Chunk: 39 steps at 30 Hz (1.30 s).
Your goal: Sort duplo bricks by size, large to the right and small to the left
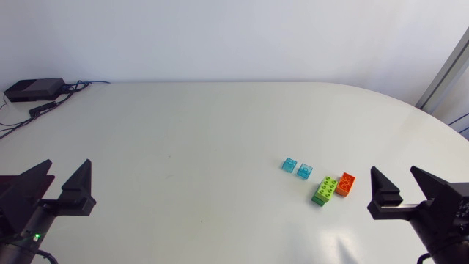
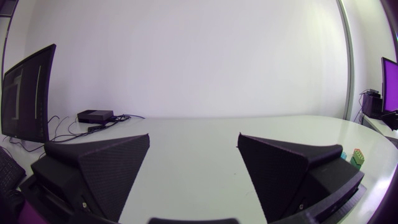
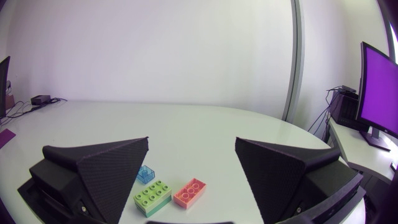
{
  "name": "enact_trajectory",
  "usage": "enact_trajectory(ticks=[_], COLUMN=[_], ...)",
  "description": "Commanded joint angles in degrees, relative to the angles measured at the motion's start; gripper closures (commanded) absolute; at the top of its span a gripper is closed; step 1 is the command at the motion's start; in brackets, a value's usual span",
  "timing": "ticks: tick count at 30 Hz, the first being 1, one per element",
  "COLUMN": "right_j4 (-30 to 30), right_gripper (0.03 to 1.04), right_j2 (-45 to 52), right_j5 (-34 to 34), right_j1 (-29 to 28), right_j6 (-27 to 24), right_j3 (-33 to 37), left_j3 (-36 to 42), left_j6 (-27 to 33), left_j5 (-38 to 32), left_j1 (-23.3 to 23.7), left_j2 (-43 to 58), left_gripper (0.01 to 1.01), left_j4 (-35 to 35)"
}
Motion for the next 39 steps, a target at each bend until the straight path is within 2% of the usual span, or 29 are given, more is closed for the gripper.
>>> enact_trajectory(ticks=[1, 29, 35, 39], right_j4=[-2.3, -2.3, -2.2, -2.5], right_gripper=[0.06, 0.06, 0.07, 0.07], right_j2=[-0.3, -0.4, -0.3, 0.9], right_j5=[0.5, 0.4, -0.2, -1.0], right_j1=[-0.4, 0.3, 0.8, 1.4], right_j6=[0.1, 0.1, 0.3, 0.4], right_j3=[-1.8, -1.8, -0.4, 2.3], left_j3=[-1.2, -1.1, 2.8, 7.3], left_j6=[0.2, -0.1, 0.4, -0.4], left_j5=[0.6, 0.5, 0.4, 0.4], left_j1=[-0.4, -1.3, -3.6, -5.0], left_j2=[-0.9, -1.0, -0.7, 5.6], left_gripper=[0.046, 0.054, 0.103, 0.103], left_j4=[0.3, 0.2, -2.3, -2.0])
